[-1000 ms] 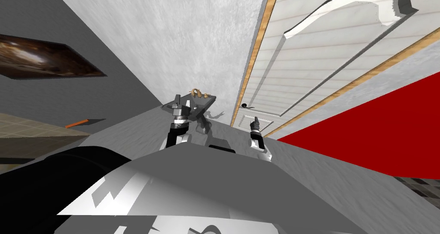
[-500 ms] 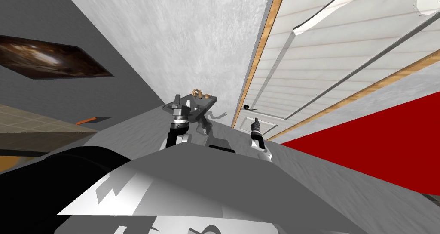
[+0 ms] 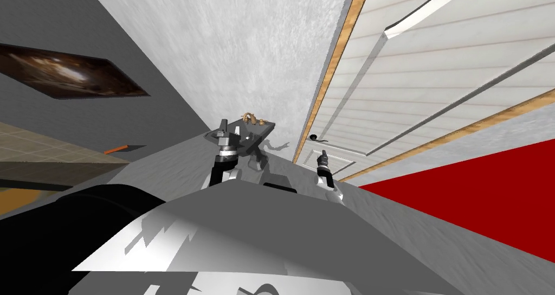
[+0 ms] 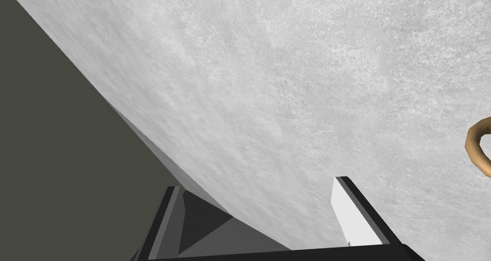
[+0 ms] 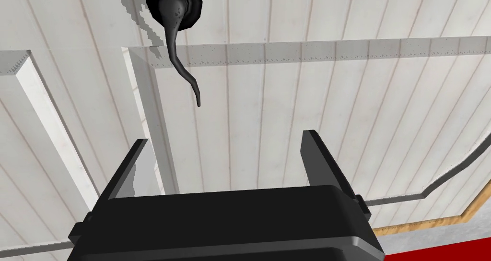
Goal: Pull the door open
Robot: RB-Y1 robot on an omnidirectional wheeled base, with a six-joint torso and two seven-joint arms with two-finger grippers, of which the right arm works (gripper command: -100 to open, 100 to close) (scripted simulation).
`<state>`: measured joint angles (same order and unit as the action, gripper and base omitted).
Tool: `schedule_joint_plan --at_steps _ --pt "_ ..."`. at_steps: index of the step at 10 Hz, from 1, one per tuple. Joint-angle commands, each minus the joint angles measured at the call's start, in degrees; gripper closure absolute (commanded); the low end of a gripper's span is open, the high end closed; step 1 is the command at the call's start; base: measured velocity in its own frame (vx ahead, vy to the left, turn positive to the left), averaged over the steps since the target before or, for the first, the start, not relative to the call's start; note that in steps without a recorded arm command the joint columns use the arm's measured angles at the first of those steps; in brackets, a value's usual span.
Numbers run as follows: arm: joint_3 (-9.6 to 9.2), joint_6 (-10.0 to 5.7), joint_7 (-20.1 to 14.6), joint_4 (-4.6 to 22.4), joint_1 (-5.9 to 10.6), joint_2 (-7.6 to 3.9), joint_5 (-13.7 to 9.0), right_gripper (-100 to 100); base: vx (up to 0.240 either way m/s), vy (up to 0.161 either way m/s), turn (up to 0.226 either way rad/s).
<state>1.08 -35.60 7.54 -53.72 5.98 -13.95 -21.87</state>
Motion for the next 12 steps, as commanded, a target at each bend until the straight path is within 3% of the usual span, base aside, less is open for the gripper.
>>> schedule_joint_plan --at_steps 1,12 --pt "0.08 -0.41 0.45 1.98 0.67 -0.29 -0.66 -100 0.071 -0.018 0.080" --pt "0.57 -2.74 2.95 14.66 5.56 -2.00 -4.51 -100 0.078 -0.014 0.058"
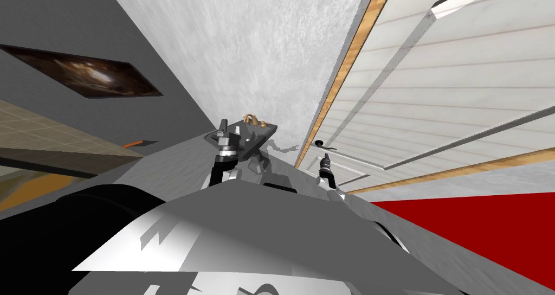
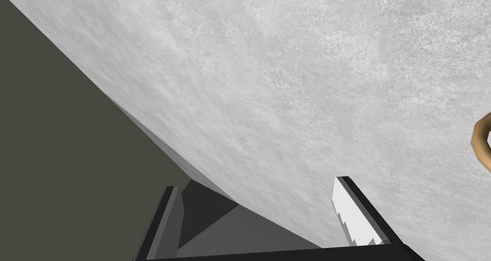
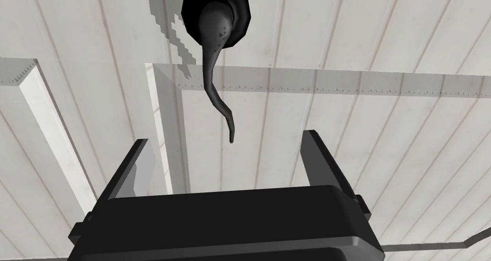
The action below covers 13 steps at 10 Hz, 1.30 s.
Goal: Pull the door open
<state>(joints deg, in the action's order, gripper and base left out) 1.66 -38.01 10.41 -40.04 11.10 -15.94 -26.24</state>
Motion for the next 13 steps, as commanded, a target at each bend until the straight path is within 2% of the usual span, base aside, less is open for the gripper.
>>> schedule_joint_plan --at_steps 1,2,3,4,5,8,9,10,11,12,13 --pt "0.02 -0.49 0.25 1.83 0.78 -0.12 -0.40 -100 0.060 -0.009 0.038" --pt "0.05 -0.63 0.40 2.60 1.07 -0.22 -0.63 -100 0.057 -0.012 0.041" --pt "0.00 -0.53 0.21 2.13 0.85 -0.21 -0.47 -100 0.026 -0.006 0.009" --pt "0.29 -1.00 -0.76 2.66 0.30 -1.26 -0.72 -100 0.116 -0.008 0.122" --pt "0.38 -1.11 -1.07 2.78 0.11 -1.59 -0.80 -100 0.162 -0.009 0.093" --pt "1.04 -1.93 -3.26 3.62 -1.27 -3.90 -1.32 -100 0.190 -0.037 0.115" --pt "1.15 -2.07 -3.64 3.76 -1.51 -4.30 -1.41 -100 0.176 -0.040 0.077" --pt "1.46 -2.45 -4.66 4.16 -2.16 -5.38 -1.65 -100 0.171 -0.039 0.130" --pt "1.46 -2.45 -4.66 4.16 -2.16 -5.38 -1.65 -100 0.138 -0.024 0.069" --pt "1.74 -2.80 -5.61 4.52 -2.75 -6.38 -1.87 -100 0.142 -0.019 0.084" --pt "1.50 -2.66 -5.20 4.86 -2.13 -6.04 -1.72 -100 0.071 -0.015 0.021"
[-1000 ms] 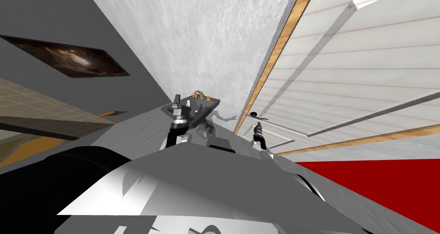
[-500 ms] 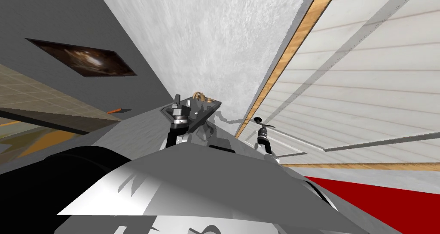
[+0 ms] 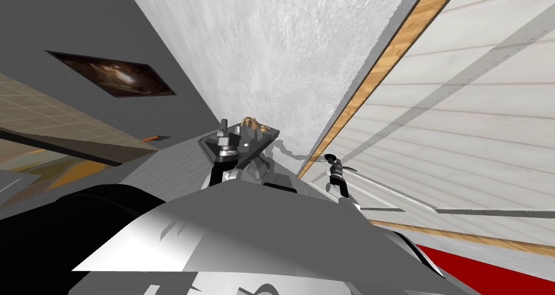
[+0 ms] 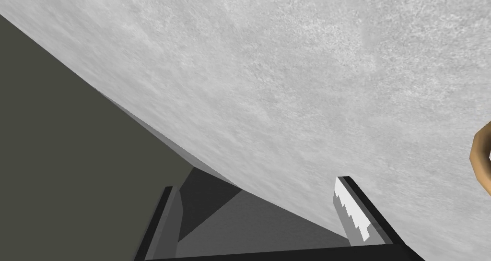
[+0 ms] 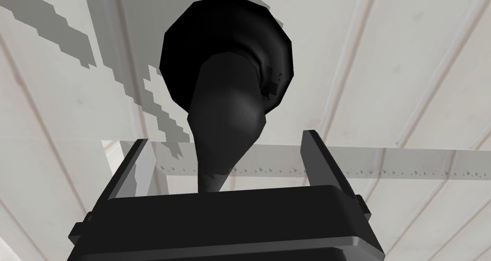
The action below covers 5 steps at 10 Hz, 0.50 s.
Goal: Pull the door open
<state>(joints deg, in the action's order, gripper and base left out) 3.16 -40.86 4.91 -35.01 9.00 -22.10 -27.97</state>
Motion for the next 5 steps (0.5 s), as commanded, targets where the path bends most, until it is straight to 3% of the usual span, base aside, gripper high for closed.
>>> schedule_joint_plan --at_steps 1,5 --pt "0.00 0.19 0.29 -0.17 -0.04 0.12 0.01 100 -0.012 0.002 -0.017" --pt "0.00 0.19 0.29 -0.17 -0.04 0.12 0.01 100 -0.015 0.002 0.001"
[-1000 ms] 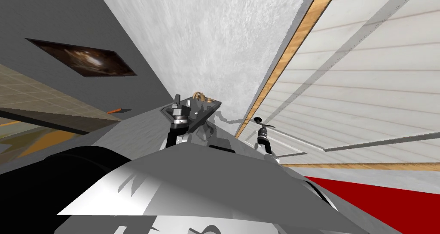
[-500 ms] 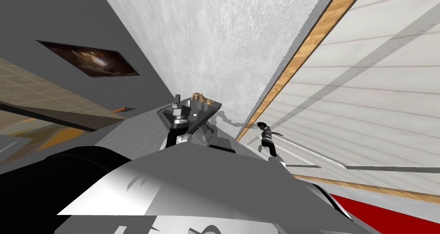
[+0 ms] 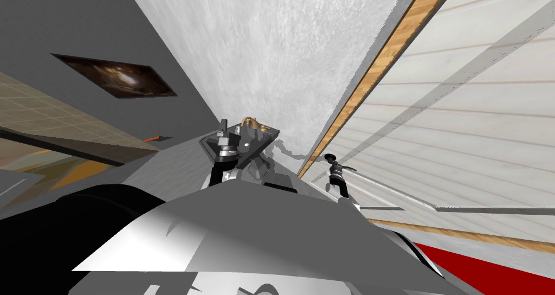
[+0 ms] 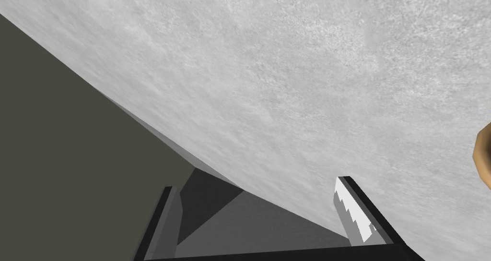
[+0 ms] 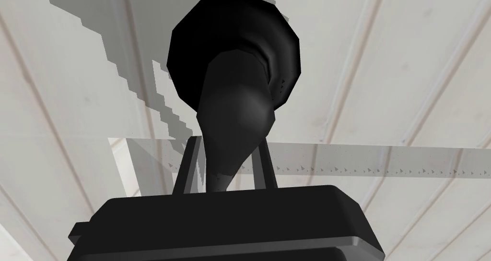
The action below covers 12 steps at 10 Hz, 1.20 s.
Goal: Pull the door open
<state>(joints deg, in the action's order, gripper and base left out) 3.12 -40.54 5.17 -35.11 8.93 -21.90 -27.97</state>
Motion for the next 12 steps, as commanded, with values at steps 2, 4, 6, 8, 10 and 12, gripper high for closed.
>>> schedule_joint_plan --at_steps 2,4,6,8,10,12 --pt "-0.55 -0.14 -0.62 -0.17 -0.21 -0.28 0.28 100 -0.047 -0.011 0.039" --pt "-1.28 -0.32 -1.45 -0.41 -0.48 -0.66 0.65 100 -0.185 -0.015 0.091" --pt "-2.83 -0.72 -3.20 -0.91 -1.04 -1.47 1.43 100 -0.242 -0.050 0.138" --pt "-4.35 -1.10 -4.91 -1.40 -1.60 -2.26 2.20 100 -0.262 -0.052 0.179" --pt "-5.34 -1.36 -6.03 -1.72 -1.96 -2.78 2.70 100 -0.250 -0.042 0.119" --pt "-6.14 -1.47 -6.70 -1.82 -2.37 -2.93 2.95 100 -0.141 -0.015 0.064"
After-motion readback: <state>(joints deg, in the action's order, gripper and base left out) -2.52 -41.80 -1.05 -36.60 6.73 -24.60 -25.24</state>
